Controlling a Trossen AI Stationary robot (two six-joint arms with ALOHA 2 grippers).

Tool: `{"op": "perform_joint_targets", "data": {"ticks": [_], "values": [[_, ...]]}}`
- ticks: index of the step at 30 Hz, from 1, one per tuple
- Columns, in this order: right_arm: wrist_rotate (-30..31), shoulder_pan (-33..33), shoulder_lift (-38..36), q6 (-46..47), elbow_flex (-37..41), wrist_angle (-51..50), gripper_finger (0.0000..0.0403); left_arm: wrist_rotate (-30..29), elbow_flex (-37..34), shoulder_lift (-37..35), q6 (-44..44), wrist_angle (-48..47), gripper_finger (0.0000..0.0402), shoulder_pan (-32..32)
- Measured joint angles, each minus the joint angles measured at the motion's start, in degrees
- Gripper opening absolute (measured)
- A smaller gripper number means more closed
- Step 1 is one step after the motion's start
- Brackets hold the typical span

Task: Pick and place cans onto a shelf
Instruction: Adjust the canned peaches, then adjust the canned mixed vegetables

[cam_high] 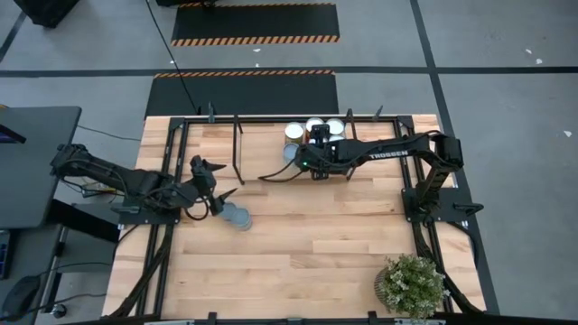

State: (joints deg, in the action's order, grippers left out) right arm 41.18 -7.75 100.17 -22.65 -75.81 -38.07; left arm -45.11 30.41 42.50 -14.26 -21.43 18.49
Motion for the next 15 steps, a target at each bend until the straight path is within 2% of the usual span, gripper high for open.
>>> {"op": "perform_joint_targets", "data": {"ticks": [4, 15], "values": [[1.52, 1.65, -0.87, 0.1, -0.09, 2.71, 0.0377, 2.03, 0.02, 0.07, 0.37, 1.24, 0.0396, 0.16], [-2.0, 8.01, 0.81, -3.03, -0.28, 19.35, 0.0377, 2.92, 0.02, 0.22, -3.23, 2.0, 0.0396, 0.12]]}}
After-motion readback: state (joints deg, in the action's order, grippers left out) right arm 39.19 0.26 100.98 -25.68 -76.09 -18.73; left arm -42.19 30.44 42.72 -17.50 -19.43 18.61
